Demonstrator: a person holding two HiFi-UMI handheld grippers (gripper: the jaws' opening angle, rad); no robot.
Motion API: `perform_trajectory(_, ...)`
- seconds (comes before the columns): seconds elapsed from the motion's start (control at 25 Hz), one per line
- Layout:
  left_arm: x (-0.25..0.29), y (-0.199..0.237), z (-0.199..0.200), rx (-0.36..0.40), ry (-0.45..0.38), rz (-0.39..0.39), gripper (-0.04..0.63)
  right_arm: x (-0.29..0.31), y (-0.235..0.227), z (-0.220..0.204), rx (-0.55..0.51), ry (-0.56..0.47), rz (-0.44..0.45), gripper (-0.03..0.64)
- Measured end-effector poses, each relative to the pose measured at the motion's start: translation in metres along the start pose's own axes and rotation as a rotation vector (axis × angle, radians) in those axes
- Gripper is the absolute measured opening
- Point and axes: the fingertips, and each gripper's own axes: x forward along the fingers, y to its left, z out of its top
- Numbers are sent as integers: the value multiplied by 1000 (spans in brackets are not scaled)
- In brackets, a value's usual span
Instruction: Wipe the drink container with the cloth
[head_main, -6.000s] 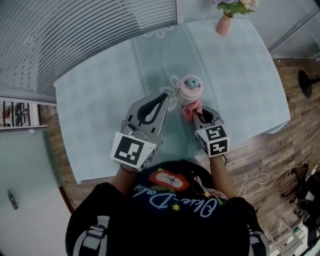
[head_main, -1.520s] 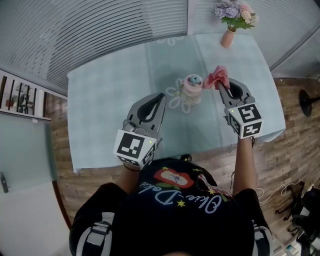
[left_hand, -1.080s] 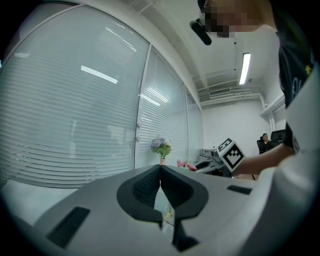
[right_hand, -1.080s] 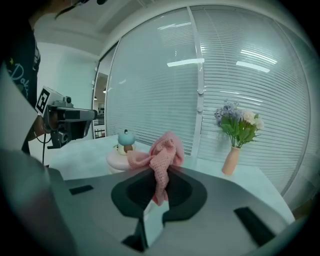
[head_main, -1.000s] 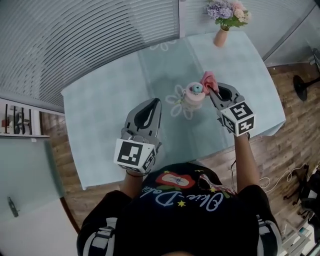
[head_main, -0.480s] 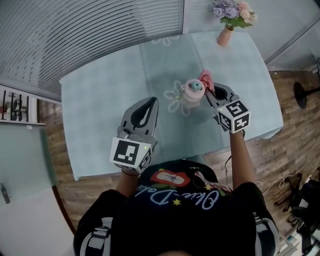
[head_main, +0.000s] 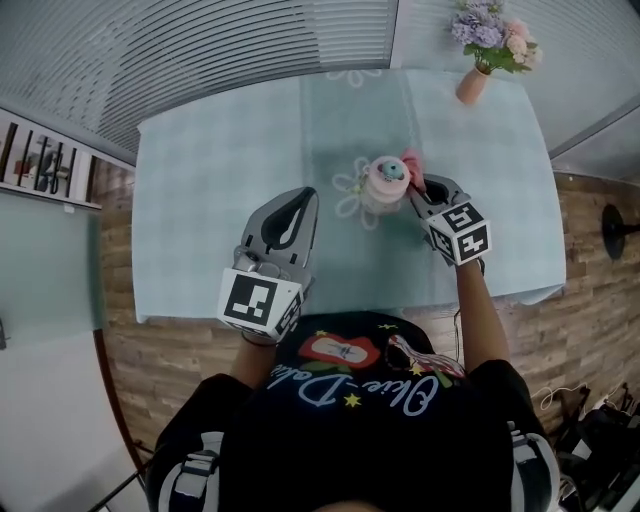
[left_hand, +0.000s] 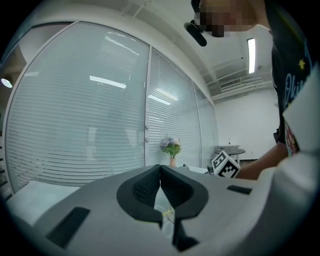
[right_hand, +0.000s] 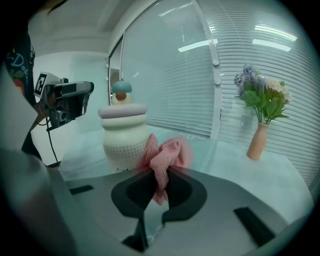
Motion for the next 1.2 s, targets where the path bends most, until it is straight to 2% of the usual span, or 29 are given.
perform_trajectory(0.48,3,-3,5,-2,-9,78,5,19,3,-29,-48,127,90,28)
perform_trajectory(0.8,6,0,9,3,-15,81,5,25,6,-40,-46,178,107,28)
perform_trajectory(0.92,8,0,10,7,-17,73,5,24,3,-40,-44,170,88,28)
perform_trajectory(1.2,14,-4,9,1,-16,38,5,-4,-31,-23,-21,97,-48,28)
